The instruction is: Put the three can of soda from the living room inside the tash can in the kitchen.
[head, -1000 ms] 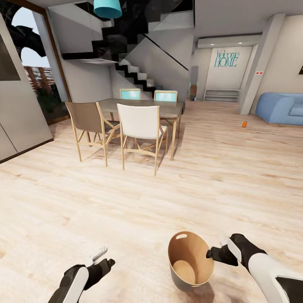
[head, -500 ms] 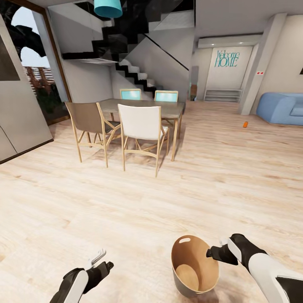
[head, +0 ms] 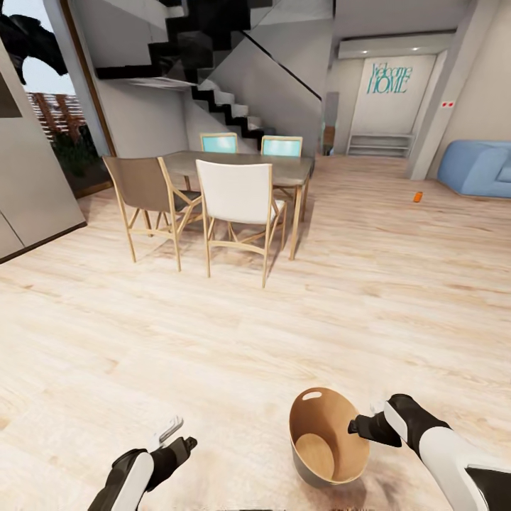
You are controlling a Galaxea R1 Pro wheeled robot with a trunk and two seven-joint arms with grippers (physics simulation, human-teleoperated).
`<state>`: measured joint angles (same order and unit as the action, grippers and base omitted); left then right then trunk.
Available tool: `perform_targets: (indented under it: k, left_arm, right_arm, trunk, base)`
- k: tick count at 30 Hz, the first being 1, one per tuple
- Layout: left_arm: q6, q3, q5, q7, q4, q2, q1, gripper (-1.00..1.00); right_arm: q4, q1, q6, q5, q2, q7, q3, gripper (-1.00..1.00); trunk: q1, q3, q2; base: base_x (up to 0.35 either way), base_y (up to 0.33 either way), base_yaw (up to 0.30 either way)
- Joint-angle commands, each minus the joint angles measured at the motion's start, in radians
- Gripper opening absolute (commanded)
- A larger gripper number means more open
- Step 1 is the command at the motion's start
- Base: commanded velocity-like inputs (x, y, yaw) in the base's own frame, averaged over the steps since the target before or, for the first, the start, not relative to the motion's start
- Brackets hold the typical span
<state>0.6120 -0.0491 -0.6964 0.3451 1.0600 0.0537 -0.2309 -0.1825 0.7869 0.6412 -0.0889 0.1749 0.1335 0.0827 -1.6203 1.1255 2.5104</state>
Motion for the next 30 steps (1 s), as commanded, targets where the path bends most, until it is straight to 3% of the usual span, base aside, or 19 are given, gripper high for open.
perform_targets:
  k: [1,9,10,23,30]
  left_arm:
    - [0.000,0.000,0.000,0.000,0.000,0.000,0.000,1.00]
    - [0.000,-0.001,0.001,-0.001,0.000,0.001,-0.001,1.00]
    - [-0.001,-0.001,0.001,-0.001,0.000,0.000,-0.001,1.00]
    - [-0.006,0.007,0.005,-0.014,-0.010,-0.013,0.001,1.00]
    - [-0.005,0.008,0.011,-0.013,-0.011,-0.013,0.001,1.00]
  right_arm:
    - [0.000,0.000,0.000,0.000,0.000,0.000,0.000,1.00]
    - [0.000,0.000,0.000,0.000,0.000,0.000,0.000,1.00]
    - [0.000,0.000,0.000,0.001,0.000,0.000,0.000,-1.00]
    - [0.000,0.000,-0.006,0.004,-0.002,0.001,-0.001,-1.00]
    - [0.000,0.000,-0.013,0.004,0.000,0.003,-0.001,-1.00]
  trunk:
    - [0.000,0.004,0.000]
    - [-0.003,0.027,0.002]
    - [-0.003,0.027,0.002]
    - [-0.003,0.027,0.002]
    - [0.000,0.000,0.000]
  base:
    - [0.000,0.000,0.000]
    - [0.000,0.000,0.000]
    - [0.000,0.000,0.000]
    - [0.000,0.000,0.000]
    - [0.000,0.000,0.000]
